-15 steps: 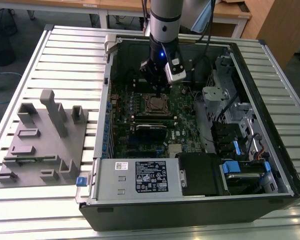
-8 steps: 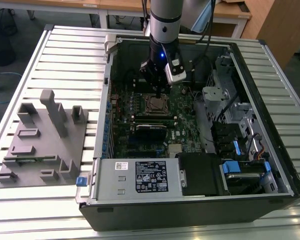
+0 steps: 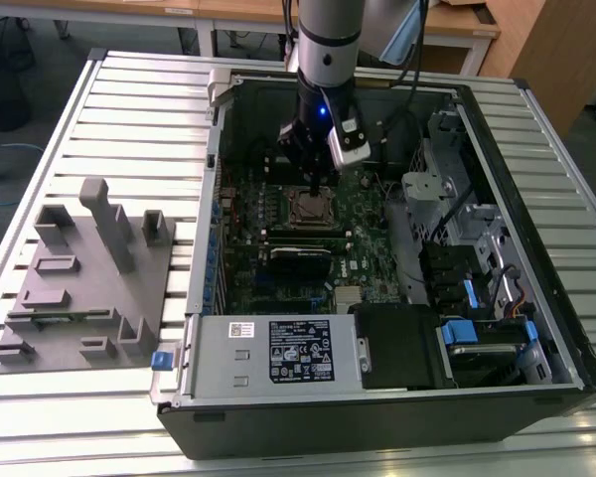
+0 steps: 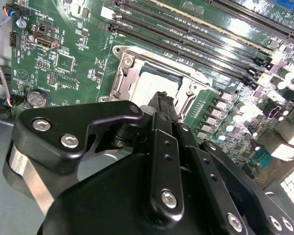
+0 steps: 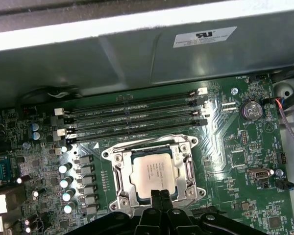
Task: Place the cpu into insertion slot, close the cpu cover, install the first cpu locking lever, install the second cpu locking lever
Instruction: 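Install the second cpu locking lever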
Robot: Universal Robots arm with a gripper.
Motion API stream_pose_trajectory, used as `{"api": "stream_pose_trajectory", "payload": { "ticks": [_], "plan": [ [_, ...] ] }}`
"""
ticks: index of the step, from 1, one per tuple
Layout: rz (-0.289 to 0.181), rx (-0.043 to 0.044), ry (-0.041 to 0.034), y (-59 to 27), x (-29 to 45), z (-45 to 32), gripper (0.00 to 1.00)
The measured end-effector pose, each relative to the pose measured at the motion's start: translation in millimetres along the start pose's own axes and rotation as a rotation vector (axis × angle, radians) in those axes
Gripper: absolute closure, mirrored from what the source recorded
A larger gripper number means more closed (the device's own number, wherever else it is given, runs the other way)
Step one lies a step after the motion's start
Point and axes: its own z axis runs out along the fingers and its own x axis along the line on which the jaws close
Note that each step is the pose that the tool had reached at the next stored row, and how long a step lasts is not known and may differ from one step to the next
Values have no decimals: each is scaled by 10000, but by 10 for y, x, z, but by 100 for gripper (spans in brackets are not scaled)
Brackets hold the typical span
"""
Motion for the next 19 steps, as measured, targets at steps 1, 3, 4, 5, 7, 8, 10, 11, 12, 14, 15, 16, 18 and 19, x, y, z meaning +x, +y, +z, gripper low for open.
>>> {"api": "stream_pose_trajectory", "payload": {
  "ticks": [1, 3, 4, 5, 7, 8, 10, 11, 12, 14, 15, 16, 18, 19],
  "plan": [
    [0, 1, 0, -9, -2, 0, 90],
    [0, 1, 0, -33, -6, -1, 90],
    [-1, 1, 0, -47, -8, -2, 90],
    [-1, 2, 0, -63, -11, -2, 90],
    [0, 1, 0, -101, -17, -2, 90],
    [0, 1, 0, -120, -20, -2, 90],
    [0, 2, 1, -160, -27, -2, 90],
    [0, 2, 0, -179, -30, -1, 90],
    [0, 1, 0, -197, -33, -1, 90],
    [-1, 0, 0, -230, -39, 0, 90],
    [-1, 0, 0, -241, -41, 1, 90],
    [-1, 0, 0, -248, -42, 1, 90],
    [1, 0, 0, -252, -42, 2, 90],
    [1, 1, 0, -252, -42, 2, 90]
  ]
}}
